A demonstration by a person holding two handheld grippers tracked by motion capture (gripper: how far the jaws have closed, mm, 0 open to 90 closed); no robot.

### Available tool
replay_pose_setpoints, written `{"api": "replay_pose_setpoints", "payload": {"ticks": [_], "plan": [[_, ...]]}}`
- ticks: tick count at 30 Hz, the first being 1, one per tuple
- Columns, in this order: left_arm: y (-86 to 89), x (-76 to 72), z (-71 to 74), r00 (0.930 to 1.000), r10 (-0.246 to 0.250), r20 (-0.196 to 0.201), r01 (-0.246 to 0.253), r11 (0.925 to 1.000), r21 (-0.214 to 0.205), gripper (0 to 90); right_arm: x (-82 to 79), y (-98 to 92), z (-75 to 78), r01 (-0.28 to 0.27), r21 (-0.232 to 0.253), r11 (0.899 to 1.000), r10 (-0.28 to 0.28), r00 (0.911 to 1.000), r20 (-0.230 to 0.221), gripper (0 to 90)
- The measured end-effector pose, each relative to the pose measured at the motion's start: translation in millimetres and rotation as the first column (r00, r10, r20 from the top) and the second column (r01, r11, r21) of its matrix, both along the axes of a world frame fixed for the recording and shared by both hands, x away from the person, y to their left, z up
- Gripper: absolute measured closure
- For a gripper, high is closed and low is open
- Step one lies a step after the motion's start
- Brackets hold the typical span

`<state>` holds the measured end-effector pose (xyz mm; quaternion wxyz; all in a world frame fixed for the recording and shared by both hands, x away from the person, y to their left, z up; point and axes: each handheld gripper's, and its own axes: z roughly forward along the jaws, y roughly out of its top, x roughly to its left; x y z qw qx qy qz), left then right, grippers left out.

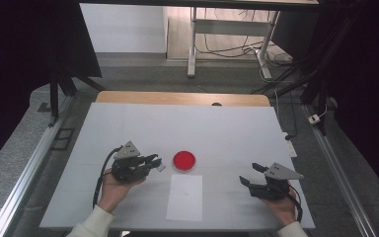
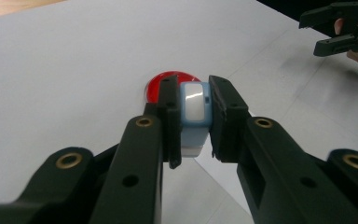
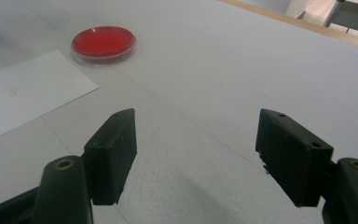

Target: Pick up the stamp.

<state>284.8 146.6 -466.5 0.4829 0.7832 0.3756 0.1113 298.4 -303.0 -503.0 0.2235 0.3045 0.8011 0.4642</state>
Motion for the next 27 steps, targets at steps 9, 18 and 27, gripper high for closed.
{"api": "replay_pose_setpoints", "payload": {"ticks": [9,18,27], "plan": [[-11.5,5.5,-1.5,0.9997,-0.022,-0.007,0.022,0.9997,-0.014,75.5,0.0,4.3,0.5,-0.004,-0.004,1.0,0.004,1.0,0.004,28.7],[-24.1,8.1,2.1,0.999,-0.045,0.003,0.045,0.9989,-0.014,75.5,-1.8,2.5,0.4,0.002,-0.014,1.0,-0.002,1.0,0.009,28.8],[-40.4,8.5,7.8,0.9973,-0.073,0.013,0.073,0.9973,-0.012,75.5,-2.5,5.1,0.2,-0.008,-0.01,1.0,0.008,0.9999,0.013,28.9]]}}
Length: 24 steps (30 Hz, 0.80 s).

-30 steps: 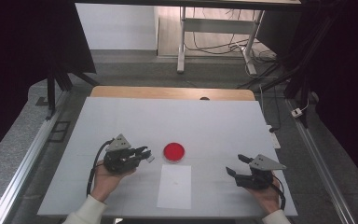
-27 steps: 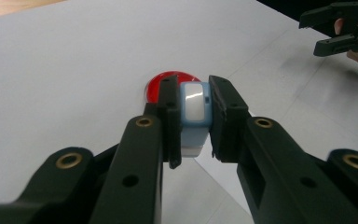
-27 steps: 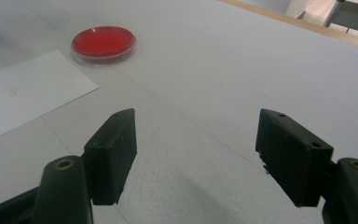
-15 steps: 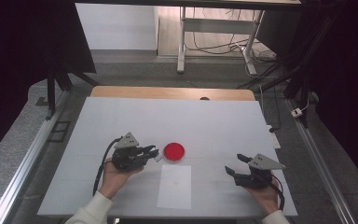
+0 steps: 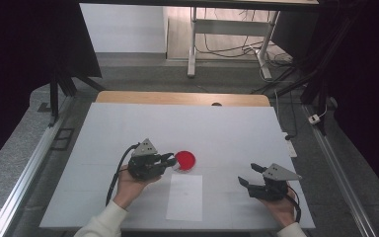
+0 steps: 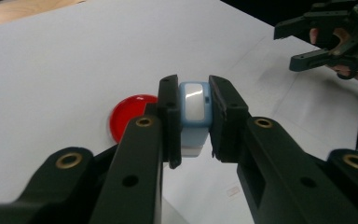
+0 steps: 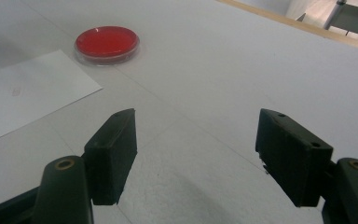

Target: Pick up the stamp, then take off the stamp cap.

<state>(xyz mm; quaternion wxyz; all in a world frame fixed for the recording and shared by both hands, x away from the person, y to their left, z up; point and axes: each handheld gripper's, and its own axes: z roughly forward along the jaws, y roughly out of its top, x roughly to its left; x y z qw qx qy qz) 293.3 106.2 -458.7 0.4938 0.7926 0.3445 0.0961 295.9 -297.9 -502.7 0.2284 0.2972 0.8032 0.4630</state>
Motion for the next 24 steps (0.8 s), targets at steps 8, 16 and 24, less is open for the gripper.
{"api": "replay_pose_setpoints", "payload": {"ticks": [8,16,24], "plan": [[-14.4,1.3,1.5,0.9997,-0.021,-0.013,0.02,0.9998,-0.009,75.5,1.6,2.6,0.9,-0.008,-0.001,1.0,0.008,1.0,0.004,28.9],[-23.7,0.7,1.1,0.9993,-0.035,-0.01,0.035,0.9994,-0.008,75.5,3.6,5.8,-0.4,-0.015,-0.009,1.0,0.015,0.9999,0.001,29.0],[-19.6,-0.1,0.4,0.9995,-0.03,-0.008,0.03,0.9995,-0.008,75.5,4.9,6.1,-0.4,-0.017,-0.009,1.0,0.017,0.9998,0.004,29.5]]}}
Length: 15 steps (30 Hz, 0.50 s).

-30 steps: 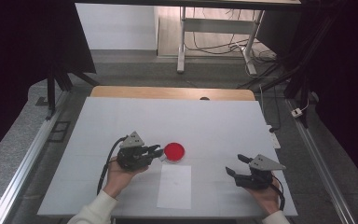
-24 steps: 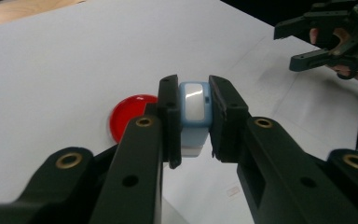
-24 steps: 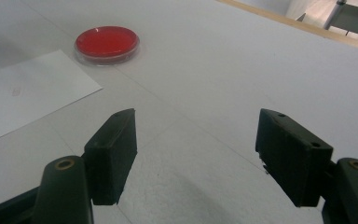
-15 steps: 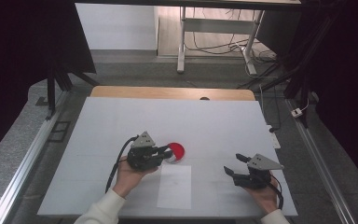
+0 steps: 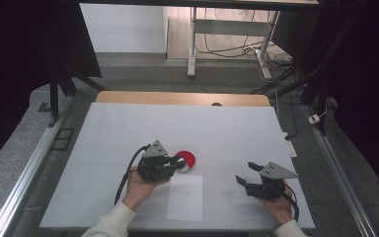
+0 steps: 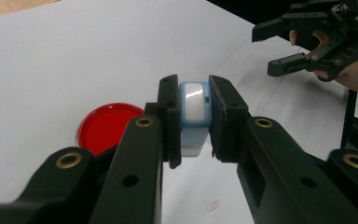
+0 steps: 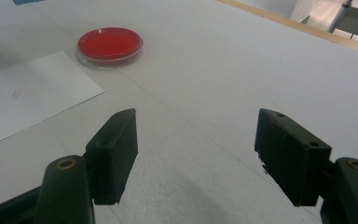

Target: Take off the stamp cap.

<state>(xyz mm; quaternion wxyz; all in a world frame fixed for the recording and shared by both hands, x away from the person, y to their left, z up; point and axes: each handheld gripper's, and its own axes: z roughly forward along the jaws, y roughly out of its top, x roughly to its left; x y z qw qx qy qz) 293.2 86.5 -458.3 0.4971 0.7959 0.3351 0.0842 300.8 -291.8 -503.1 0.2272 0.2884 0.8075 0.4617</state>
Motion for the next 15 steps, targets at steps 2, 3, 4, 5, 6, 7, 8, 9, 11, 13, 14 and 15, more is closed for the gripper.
{"api": "replay_pose_setpoints", "payload": {"ticks": [2,3,4,5,6,7,8,9,11,13,14,15], "plan": [[0.8,0.1,0.0,1.0,-0.001,-0.001,0.001,1.0,-0.004,75.5,0.1,0.0,0.5,-0.001,0.002,1.0,0.001,1.0,0.0,29.6],[1.1,0.5,-0.2,1.0,-0.002,-0.003,0.002,1.0,-0.009,75.5,0.0,0.0,0.7,0.0,0.004,1.0,0.0,1.0,-0.001,29.6],[1.4,1.2,-0.3,1.0,-0.004,-0.005,0.004,0.9999,-0.014,75.5,-0.1,-0.2,1.1,0.001,0.004,1.0,-0.001,1.0,-0.002,29.6],[1.7,1.8,-0.6,0.9999,-0.008,-0.007,0.007,0.9998,-0.021,75.5,-0.3,-0.5,1.3,0.005,0.005,1.0,-0.005,1.0,-0.003,29.6],[1.9,2.2,-1.1,0.9999,-0.01,-0.009,0.01,0.9997,-0.023,75.5,-0.5,-1.0,1.4,0.006,0.01,1.0,-0.006,1.0,-0.007,29.6],[2.2,2.5,-2.0,0.9999,-0.013,-0.008,0.012,0.9997,-0.02,75.4,-1.0,-1.4,1.9,0.008,0.017,1.0,-0.008,0.9999,-0.012,29.8],[2.7,2.8,-3.1,0.9999,-0.011,-0.011,0.011,0.9997,-0.02,75.5,-1.5,-1.5,2.6,0.008,0.025,1.0,-0.008,0.9999,-0.013,30.0],[3.3,3.3,-4.0,0.9998,-0.013,-0.013,0.012,0.9997,-0.02,75.5,-1.4,-1.0,3.5,0.007,0.026,1.0,-0.006,0.9999,-0.013,29.9],[4.4,4.7,-5.8,0.9998,-0.008,-0.019,0.008,0.9996,-0.026,75.5,-0.6,1.8,4.4,0.009,0.027,1.0,-0.009,0.9999,-0.012,29.9],[4.7,5.7,-6.5,0.9998,-0.004,-0.018,0.004,0.9997,-0.026,75.5,0.0,4.5,3.7,0.005,0.025,1.0,-0.005,0.9998,-0.018,29.8],[4.6,5.9,-6.5,0.9999,-0.005,-0.016,0.004,0.9997,-0.025,75.5,-0.3,5.7,3.0,0.005,0.018,1.0,-0.005,0.9998,-0.019,29.7],[4.6,6.1,-6.3,0.9999,-0.005,-0.015,0.005,0.9997,-0.025,75.5,-0.8,6.5,2.6,0.004,0.014,1.0,-0.004,0.9997,-0.022,29.8]]}}
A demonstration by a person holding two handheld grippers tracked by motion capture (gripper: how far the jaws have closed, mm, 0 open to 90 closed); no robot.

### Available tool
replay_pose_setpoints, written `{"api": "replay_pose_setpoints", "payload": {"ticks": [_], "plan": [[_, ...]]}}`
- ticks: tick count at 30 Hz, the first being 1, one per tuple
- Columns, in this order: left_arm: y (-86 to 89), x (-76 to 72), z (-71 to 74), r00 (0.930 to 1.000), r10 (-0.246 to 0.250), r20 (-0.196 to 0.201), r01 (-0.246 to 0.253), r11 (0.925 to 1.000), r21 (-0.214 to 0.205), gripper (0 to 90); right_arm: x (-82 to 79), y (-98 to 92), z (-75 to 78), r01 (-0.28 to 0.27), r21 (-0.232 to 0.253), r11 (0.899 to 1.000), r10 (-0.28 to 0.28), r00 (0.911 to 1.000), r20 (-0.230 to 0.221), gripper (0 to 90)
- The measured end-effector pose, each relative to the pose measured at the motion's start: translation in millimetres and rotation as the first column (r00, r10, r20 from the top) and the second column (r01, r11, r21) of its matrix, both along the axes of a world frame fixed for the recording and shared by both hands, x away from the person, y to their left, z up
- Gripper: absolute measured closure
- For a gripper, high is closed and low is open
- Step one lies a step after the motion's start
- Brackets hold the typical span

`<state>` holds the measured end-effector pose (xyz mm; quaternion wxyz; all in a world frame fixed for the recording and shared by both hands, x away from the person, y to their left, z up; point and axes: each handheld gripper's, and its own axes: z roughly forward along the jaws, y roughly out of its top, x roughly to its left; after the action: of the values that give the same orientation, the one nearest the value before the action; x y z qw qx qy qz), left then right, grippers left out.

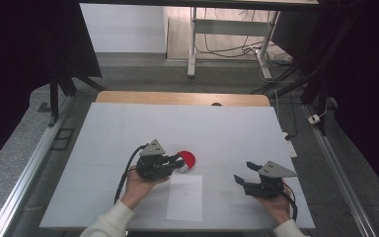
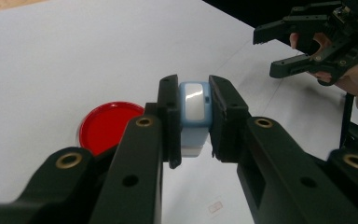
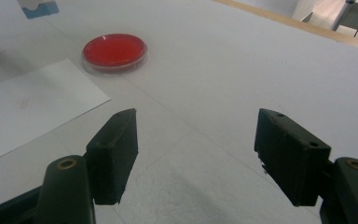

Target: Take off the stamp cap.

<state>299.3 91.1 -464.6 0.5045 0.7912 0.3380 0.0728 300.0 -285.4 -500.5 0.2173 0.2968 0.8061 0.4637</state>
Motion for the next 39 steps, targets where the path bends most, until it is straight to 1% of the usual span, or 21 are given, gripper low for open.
{"api": "replay_pose_setpoints", "payload": {"ticks": [6,7,9,11,12,13,14,15,16,18,20,22,23,25,26,28,39], "plan": [[-0.3,0.4,3.5,1.0,-0.005,0.004,0.005,0.9998,-0.019,75.5,-4.5,5.8,1.2,-0.007,-0.002,1.0,0.007,0.9999,0.009,29.8],[-0.3,0.2,3.8,1.0,-0.005,0.005,0.005,0.9998,-0.02,75.5,-4.6,6.9,1.6,-0.011,-0.007,1.0,0.011,0.9999,0.009,29.8],[-0.7,0.3,4.1,0.9999,-0.004,0.01,0.004,0.9999,-0.014,75.5,-4.8,9.5,1.3,-0.015,0.004,1.0,0.015,0.9999,0.004,29.8],[-1.7,0.8,4.6,0.9999,-0.003,0.012,0.003,0.9999,-0.01,75.5,-5.8,13.1,1.1,-0.021,-0.001,1.0,0.021,0.9998,-0.002,29.8],[-1.9,1.1,5.0,0.9999,-0.003,0.014,0.003,1.0,-0.009,75.5,-6.4,15.3,0.3,-0.03,0.001,1.0,0.03,0.9995,0.002,29.8],[-2.0,1.3,5.1,0.9999,-0.001,0.013,0.001,1.0,-0.01,75.5,-7.6,16.4,0.5,-0.033,-0.008,0.999,0.033,0.9995,0.0,29.8],[-1.9,1.5,5.2,0.9999,0.0,0.012,0.0,0.9999,-0.013,75.5,-8.9,17.4,0.6,-0.025,-0.015,1.0,0.025,0.9997,0.002,29.8],[-1.9,1.6,5.3,0.9999,0.002,0.012,-0.002,0.9999,-0.013,75.5,-9.3,18.7,-0.1,-0.035,0.0,0.999,0.035,0.9994,0.002,29.9],[-1.9,1.4,5.5,0.9999,0.002,0.011,-0.002,0.9999,-0.016,75.5,-10.1,19.9,0.2,-0.031,-0.003,1.0,0.031,0.9995,-0.002,29.9],[-1.9,1.0,6.0,0.9999,0.003,0.012,-0.002,0.9998,-0.019,75.5,-10.6,23.6,0.5,-0.029,-0.014,0.999,0.029,0.9996,0.004,29.9],[-2.5,1.0,6.4,0.9999,-0.001,0.015,0.001,0.9998,-0.019,75.5,-10.6,27.2,0.0,-0.039,-0.002,0.999,0.039,0.9992,0.002,29.9],[-2.8,1.2,6.0,0.9999,-0.003,0.013,0.003,0.9998,-0.018,75.5,-11.8,30.6,0.4,-0.035,-0.012,0.999,0.035,0.9994,0.008,30.5],[-3.0,1.1,5.8,0.9999,-0.001,0.012,0.002,0.9999,-0.015,75.5,-12.4,32.1,0.3,-0.035,-0.003,0.999,0.035,0.9992,0.018,30.9],[-3.4,1.2,5.7,0.9999,-0.001,0.012,0.001,0.9999,-0.015,75.5,-13.8,34.9,1.3,-0.031,0.007,0.999,0.031,0.9992,0.026,31.0],[-3.5,1.2,5.8,0.9999,-0.001,0.013,0.001,0.9999,-0.016,75.5,-13.9,35.4,1.9,-0.033,0.005,0.999,0.033,0.999,0.029,31.0],[-4.2,1.0,5.6,0.9999,-0.002,0.013,0.002,0.9999,-0.014,75.5,-14.9,38.1,2.1,-0.027,0.019,0.999,0.027,0.9991,0.032,31.2],[-8.2,2.1,3.0,0.9999,-0.008,0.007,0.008,0.9999,-0.007,75.5,-14.1,53.7,-0.6,-0.054,0.025,0.998,0.053,0.9981,0.032,31.6]]}}
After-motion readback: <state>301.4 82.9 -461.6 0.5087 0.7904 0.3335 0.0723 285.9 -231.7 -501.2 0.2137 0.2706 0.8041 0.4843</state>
